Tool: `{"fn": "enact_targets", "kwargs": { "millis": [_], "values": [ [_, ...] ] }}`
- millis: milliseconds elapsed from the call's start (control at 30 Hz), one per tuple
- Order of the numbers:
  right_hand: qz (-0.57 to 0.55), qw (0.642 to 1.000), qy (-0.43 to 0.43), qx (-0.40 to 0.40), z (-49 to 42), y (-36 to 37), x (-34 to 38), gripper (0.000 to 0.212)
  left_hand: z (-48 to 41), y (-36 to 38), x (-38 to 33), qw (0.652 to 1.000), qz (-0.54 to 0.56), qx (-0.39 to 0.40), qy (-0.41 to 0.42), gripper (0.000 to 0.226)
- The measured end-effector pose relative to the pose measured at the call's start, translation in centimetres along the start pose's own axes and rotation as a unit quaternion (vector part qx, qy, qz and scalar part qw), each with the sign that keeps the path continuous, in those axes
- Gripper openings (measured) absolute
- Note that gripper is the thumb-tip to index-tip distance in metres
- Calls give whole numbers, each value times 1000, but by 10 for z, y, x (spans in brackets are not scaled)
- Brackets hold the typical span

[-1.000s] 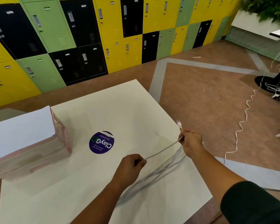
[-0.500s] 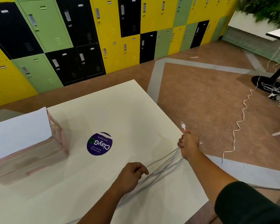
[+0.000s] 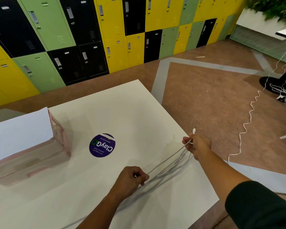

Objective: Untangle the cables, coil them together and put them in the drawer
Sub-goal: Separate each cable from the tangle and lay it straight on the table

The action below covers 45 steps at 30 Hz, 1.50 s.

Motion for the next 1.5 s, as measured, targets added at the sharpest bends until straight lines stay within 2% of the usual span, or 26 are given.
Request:
{"fn": "enact_targets", "kwargs": {
  "millis": [100,267,467,600,800,867,967,1067,1333,1500],
  "values": [
    [13,1000,-8,-7,-10,0,3,12,-1,2,0,1000,-16,10,3,18],
    [43,996,-48,-65,-31,-8,10,27,3,5,5,998,-54,40,20,20],
    [103,992,-36,-62,-61,-19,4,28,4,11,6,995,-88,35,21,20],
    [177,982,-48,-53,-96,-36,-1,27,8,11,25,992,-127,-17,-3,10],
    [305,947,-80,-58,-110,-38,-13,34,6,23,29,971,-232,-55,20,14],
    [341,934,-87,-65,-103,-37,-11,32,3,25,32,969,-238,-62,10,13],
    [375,913,-141,-76,-90,-33,-5,18,0,27,38,969,-239,-68,-8,14],
    [409,895,-162,-71,-88,-32,-2,16,-3,28,42,970,-231,-68,-18,17],
    [410,893,-173,-66,-81,-28,-4,22,-6,25,47,967,-244,-66,14,7],
    [443,877,-176,-55,-72,-25,0,31,-4,22,50,967,-244,-50,47,12]
  ]
}}
Point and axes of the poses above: each hand's wrist, its own z-axis away from the middle knuckle, its own y-axis out of the palm, x = y × z, the point moved 2 cm from there along -z, towards the middle knuckle, and after that the axes turned 14 degrees about -z, right-handed, at the moved point
